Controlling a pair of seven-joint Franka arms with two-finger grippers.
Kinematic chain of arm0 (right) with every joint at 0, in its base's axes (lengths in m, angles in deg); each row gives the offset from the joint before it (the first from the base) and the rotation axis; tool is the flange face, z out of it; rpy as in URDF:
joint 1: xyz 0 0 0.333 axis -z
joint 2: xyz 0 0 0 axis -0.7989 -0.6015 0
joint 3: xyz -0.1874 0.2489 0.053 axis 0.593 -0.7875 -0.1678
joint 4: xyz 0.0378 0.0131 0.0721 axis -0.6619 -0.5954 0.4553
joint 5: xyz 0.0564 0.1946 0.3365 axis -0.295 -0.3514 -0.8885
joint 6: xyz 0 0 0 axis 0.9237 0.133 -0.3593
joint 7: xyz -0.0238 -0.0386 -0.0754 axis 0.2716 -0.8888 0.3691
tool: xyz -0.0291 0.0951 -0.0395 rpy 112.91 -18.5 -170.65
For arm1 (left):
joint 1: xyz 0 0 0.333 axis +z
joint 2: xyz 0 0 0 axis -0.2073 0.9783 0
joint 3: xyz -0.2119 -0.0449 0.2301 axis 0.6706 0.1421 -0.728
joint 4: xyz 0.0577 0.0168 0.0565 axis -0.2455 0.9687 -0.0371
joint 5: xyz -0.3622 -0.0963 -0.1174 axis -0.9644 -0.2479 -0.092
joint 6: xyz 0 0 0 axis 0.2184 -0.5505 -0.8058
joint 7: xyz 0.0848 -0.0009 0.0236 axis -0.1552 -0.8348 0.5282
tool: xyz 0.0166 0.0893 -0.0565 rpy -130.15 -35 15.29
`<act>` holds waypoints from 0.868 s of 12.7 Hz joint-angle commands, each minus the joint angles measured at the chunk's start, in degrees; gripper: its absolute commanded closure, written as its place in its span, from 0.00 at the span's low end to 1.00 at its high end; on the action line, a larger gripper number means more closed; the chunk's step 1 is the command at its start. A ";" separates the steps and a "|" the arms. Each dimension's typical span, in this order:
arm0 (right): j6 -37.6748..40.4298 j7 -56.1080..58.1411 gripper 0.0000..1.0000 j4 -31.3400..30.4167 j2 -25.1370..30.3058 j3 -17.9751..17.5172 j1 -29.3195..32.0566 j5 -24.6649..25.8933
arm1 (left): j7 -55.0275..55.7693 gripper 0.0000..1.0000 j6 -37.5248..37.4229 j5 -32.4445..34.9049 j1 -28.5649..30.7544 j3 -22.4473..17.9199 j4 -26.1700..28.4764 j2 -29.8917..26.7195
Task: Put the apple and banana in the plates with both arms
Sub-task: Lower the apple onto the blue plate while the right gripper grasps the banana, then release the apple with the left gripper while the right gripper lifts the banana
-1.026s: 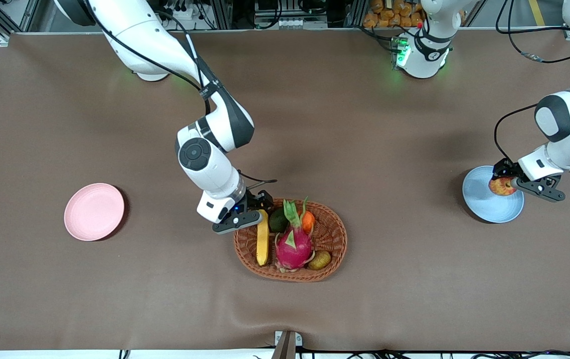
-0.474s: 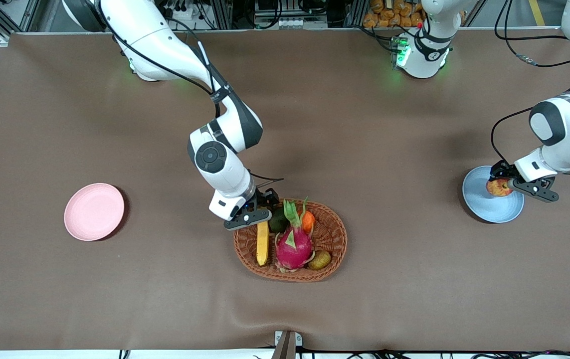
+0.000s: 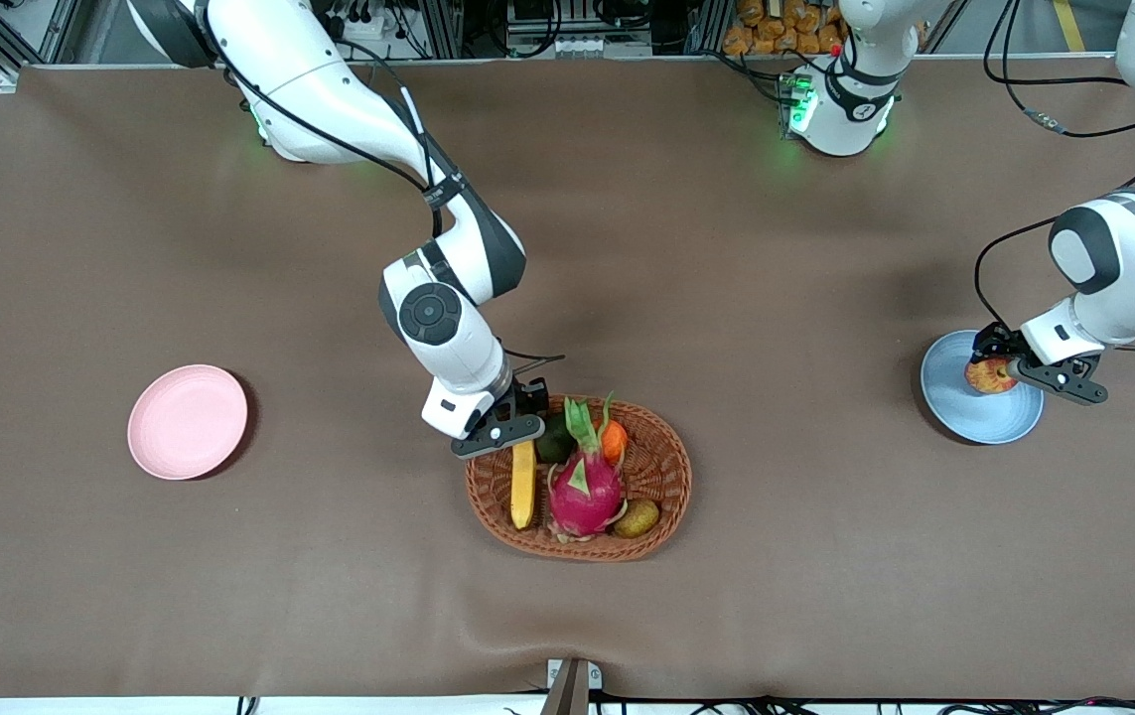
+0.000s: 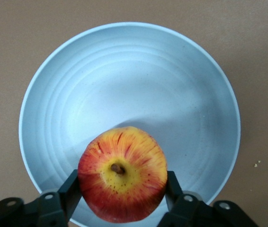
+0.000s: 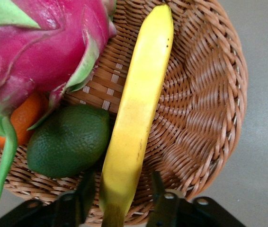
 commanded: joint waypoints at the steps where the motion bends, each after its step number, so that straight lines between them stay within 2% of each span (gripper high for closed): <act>1: 0.02 -1.30 0.84 1.00 -0.73 0.42 -0.53 3.94 | -0.89 0.00 1.00 0.87 0.97 0.65 -0.50 0.52; 2: 0.19 -1.30 0.94 1.00 -0.64 0.42 -0.53 4.31 | -1.06 0.00 0.65 0.87 0.89 0.65 -1.03 0.17; 3: 0.54 -1.21 0.98 1.09 -0.29 0.42 -0.27 4.31 | -1.24 0.00 -0.14 0.87 0.88 0.74 -1.99 -0.18; 6: 1.33 -1.21 0.99 1.18 1.11 0.50 0.26 4.31 | -1.50 0.00 -5.40 0.87 0.89 0.91 -7.51 -0.36; 9: 7.03 -0.60 0.99 1.71 5.58 0.42 3.14 4.05 | -0.80 0.00 -16.46 0.87 0.45 2.92 -18.84 -0.27; 11: 10.20 -0.51 0.99 1.71 9.10 0.15 6.40 3.26 | 0.60 0.00 -21.92 0.79 0.01 3.90 -24.56 -0.27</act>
